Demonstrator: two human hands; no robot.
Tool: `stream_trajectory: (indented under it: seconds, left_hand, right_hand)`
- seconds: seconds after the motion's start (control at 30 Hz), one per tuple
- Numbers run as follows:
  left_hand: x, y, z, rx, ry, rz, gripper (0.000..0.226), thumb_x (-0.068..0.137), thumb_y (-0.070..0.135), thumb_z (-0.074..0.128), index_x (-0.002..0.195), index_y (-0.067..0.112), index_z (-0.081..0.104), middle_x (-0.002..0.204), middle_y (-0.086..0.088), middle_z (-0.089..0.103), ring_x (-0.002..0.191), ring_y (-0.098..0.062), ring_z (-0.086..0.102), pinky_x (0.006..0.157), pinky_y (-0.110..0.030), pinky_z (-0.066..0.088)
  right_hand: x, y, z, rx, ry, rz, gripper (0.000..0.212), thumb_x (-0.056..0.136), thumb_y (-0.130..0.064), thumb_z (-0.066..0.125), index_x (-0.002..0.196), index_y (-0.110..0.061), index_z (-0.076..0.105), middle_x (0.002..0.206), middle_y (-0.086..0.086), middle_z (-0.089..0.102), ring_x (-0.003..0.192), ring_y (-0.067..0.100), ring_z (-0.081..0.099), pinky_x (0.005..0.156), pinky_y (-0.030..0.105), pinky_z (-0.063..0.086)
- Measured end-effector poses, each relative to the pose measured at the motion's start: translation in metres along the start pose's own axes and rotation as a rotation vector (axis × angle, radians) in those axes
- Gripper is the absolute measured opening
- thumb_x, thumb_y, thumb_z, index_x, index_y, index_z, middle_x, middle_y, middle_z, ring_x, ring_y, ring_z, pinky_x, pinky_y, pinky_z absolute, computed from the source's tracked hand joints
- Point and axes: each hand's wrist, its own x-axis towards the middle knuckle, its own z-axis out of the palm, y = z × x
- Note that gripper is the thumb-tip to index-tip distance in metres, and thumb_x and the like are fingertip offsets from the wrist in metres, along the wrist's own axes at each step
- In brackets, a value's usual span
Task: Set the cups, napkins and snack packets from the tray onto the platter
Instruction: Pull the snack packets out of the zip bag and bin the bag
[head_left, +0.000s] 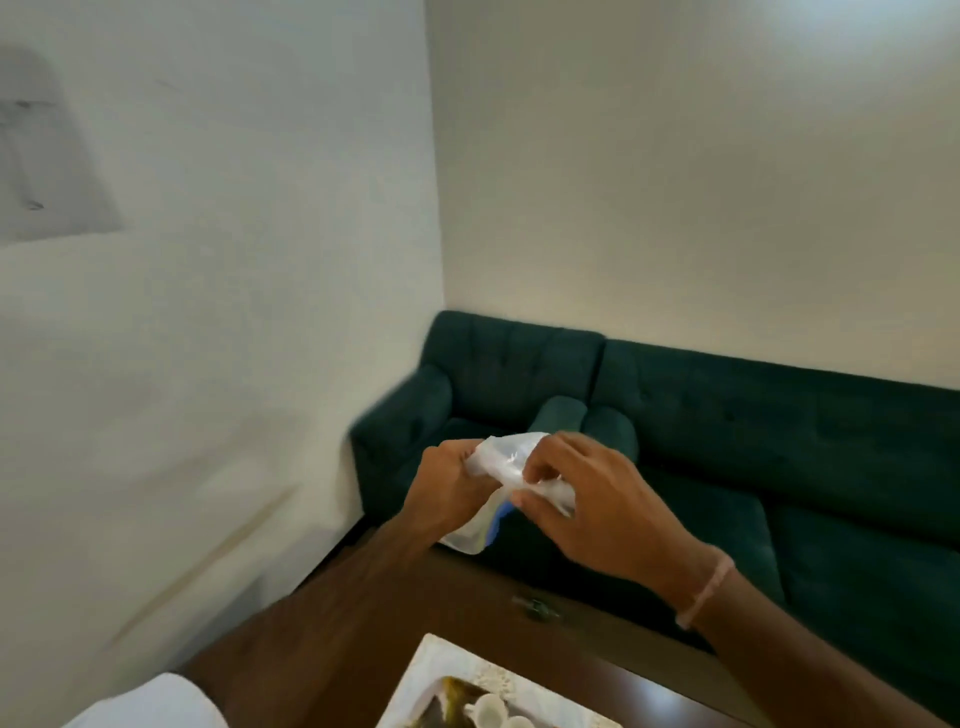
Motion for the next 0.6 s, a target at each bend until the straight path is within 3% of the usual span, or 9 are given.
stream_trajectory:
  seconds: [0.07,0.17,0.23,0.3,0.37,0.4,0.47,0.53,0.6]
  left_hand:
    - [-0.010,-0.030,-0.038,0.031,0.025,0.003,0.009,0.079,0.017,0.062,0.080,0.015,0.071,0.071,-0.003,0.069,0.071,-0.021,0.064,0.074,-0.041,0.057]
    - [-0.032,-0.084,-0.096,-0.019,0.032,0.012,0.015,0.082,0.005,0.059,0.087,0.012,0.071,0.073,0.005,0.065,0.072,-0.013,0.060,0.073,-0.034,0.053]
    - [-0.045,-0.115,-0.127,-0.059,-0.008,-0.037,0.014,0.085,0.003,0.063,0.091,0.008,0.074,0.071,0.013,0.066,0.071,-0.003,0.061,0.069,-0.021,0.051]
    - [-0.056,-0.144,-0.154,-0.152,-0.140,-0.144,0.016,0.088,0.012,0.066,0.098,0.000,0.071,0.071,0.010,0.073,0.076,0.001,0.067,0.073,-0.013,0.051]
    - [-0.071,-0.182,-0.173,-0.202,-0.260,-0.188,0.044,0.096,0.009,0.050,0.124,-0.025,0.044,0.111,-0.032,0.067,0.113,-0.023,0.063,0.096,-0.021,0.044]
    - [-0.076,-0.200,-0.180,-0.277,-0.297,-0.194,0.042,0.099,0.000,0.042,0.129,-0.029,0.034,0.128,-0.039,0.054,0.121,-0.035,0.055,0.100,-0.024,0.041]
    - [-0.089,-0.220,-0.200,-0.312,-0.204,-0.211,0.032,0.096,-0.005,0.048,0.123,-0.021,0.052,0.119,-0.033,0.060,0.109,-0.036,0.059,0.092,-0.027,0.050]
    - [-0.103,-0.251,-0.222,-0.371,-0.059,-0.222,0.029,0.083,0.001,0.066,0.110,-0.008,0.067,0.099,-0.016,0.069,0.092,-0.021,0.065,0.081,-0.029,0.055]
    - [-0.112,-0.285,-0.241,-0.378,0.013,-0.185,0.037,0.072,0.008,0.072,0.106,-0.005,0.068,0.096,-0.018,0.069,0.089,-0.020,0.065,0.084,-0.037,0.055]
  right_hand:
    - [0.017,-0.036,0.031,0.153,-0.109,0.046,0.043,0.085,-0.076,0.039,0.105,-0.040,0.052,0.099,-0.020,0.062,0.081,0.000,0.063,0.070,0.015,0.053]
    - [0.054,-0.081,0.084,0.341,-0.142,0.091,0.018,0.094,-0.042,0.059,0.110,-0.036,0.054,0.099,-0.016,0.062,0.070,0.002,0.067,0.060,0.016,0.054]
    - [0.073,-0.100,0.117,0.222,-0.183,0.065,0.049,0.082,-0.041,0.073,0.122,-0.043,0.045,0.120,-0.017,0.049,0.088,0.002,0.060,0.078,0.018,0.051]
    - [0.095,-0.119,0.154,0.030,-0.268,-0.019,0.090,0.066,-0.058,0.077,0.140,-0.048,0.026,0.141,-0.015,0.026,0.122,0.009,0.035,0.104,0.032,0.037]
    - [0.115,-0.139,0.190,-0.109,-0.360,-0.099,0.111,0.058,-0.072,0.072,0.147,-0.052,0.007,0.157,-0.015,0.006,0.139,0.018,0.011,0.115,0.046,0.019]
    - [0.124,-0.146,0.206,-0.139,-0.406,-0.125,0.114,0.058,-0.075,0.070,0.148,-0.052,0.003,0.160,-0.014,0.006,0.143,0.018,0.007,0.117,0.048,0.012]
    - [0.142,-0.165,0.244,-0.141,-0.520,-0.148,0.110,0.060,-0.076,0.068,0.147,-0.051,0.005,0.154,-0.011,0.030,0.143,0.018,0.022,0.118,0.046,0.009]
    - [0.161,-0.184,0.282,-0.110,-0.574,-0.166,0.097,0.062,-0.077,0.066,0.142,-0.049,0.018,0.135,-0.014,0.051,0.126,0.013,0.045,0.115,0.041,0.020]
    - [0.179,-0.196,0.319,-0.048,-0.620,-0.156,0.084,0.065,-0.075,0.067,0.135,-0.045,0.033,0.125,-0.015,0.060,0.112,0.008,0.056,0.108,0.036,0.036]
